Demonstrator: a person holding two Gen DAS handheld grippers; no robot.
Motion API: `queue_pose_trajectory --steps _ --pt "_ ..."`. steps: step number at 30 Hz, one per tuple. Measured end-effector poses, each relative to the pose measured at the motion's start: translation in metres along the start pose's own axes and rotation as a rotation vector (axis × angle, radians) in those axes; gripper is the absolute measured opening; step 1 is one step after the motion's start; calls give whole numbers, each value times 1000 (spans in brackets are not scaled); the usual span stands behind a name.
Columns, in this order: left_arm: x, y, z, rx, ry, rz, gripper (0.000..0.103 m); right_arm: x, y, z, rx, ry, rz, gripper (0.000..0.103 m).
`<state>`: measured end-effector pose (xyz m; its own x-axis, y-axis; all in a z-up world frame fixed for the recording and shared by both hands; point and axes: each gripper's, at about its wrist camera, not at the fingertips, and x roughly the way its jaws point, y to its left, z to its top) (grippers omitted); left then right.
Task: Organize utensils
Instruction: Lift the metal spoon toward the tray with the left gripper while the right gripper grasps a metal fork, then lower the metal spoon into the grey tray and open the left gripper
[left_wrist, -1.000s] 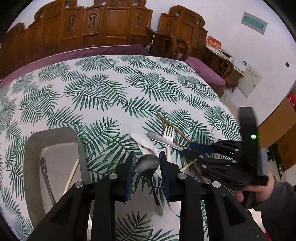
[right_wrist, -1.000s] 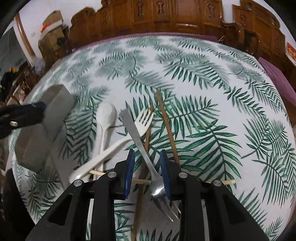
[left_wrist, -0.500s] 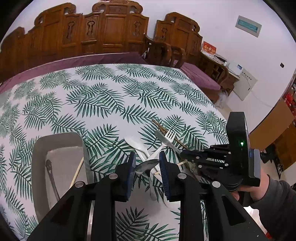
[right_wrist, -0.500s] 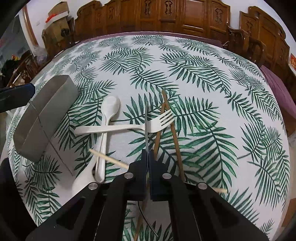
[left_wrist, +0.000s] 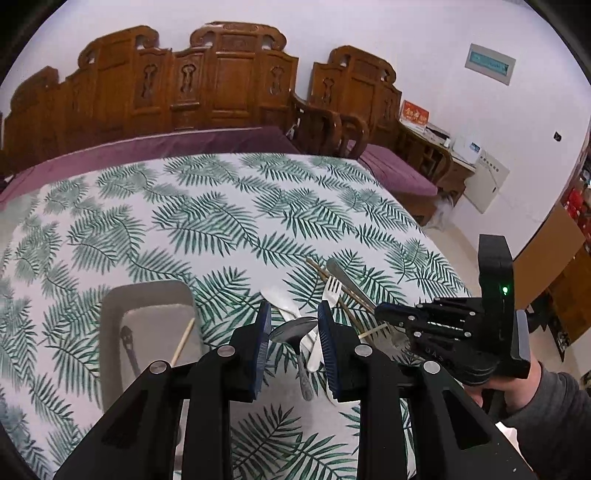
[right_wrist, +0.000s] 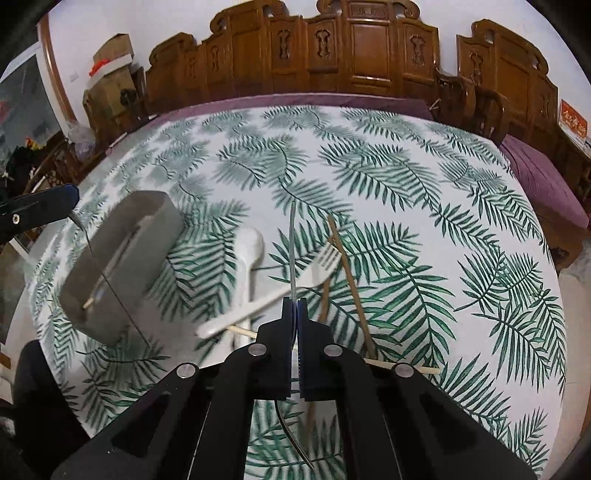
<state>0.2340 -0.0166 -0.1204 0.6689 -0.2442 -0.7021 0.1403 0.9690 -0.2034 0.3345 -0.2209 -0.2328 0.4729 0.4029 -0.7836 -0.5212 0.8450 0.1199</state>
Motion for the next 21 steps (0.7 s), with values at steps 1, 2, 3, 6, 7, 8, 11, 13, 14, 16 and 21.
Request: queue_pose_trajectory --steps 1,2,3,6,7,8,11,13,14,16,21 --pt "-5 1 0 0 -4 1 24 -3 3 0 1 -6 2 3" --pt "-9 1 1 0 -8 3 24 -6 7 1 3 -13 7 3" --pt "-15 1 0 1 -15 7 24 -10 11 1 2 -20 14 3" --pt "-30 5 -1 4 -29 20 24 -15 24 2 -11 -35 23 3" --pt "-34 7 -1 4 -33 24 24 -17 29 2 -14 -38 27 3" --pt "-38 8 -2 5 -37 29 24 -17 32 2 -17 -40 30 3" --pt "-50 16 -5 -2 -48 45 24 -16 44 3 -22 -40 38 3" --pt "-59 22 -6 -10 -58 56 24 -16 51 3 -25 -40 42 3" --pt "-64 27 -7 -17 -64 63 24 -15 55 3 -28 -40 44 3" --pt "-71 35 -8 -26 -71 75 24 -14 63 4 -31 -39 47 3" --pt "-87 52 -11 -33 -93 105 24 -12 78 7 -36 -39 55 3"
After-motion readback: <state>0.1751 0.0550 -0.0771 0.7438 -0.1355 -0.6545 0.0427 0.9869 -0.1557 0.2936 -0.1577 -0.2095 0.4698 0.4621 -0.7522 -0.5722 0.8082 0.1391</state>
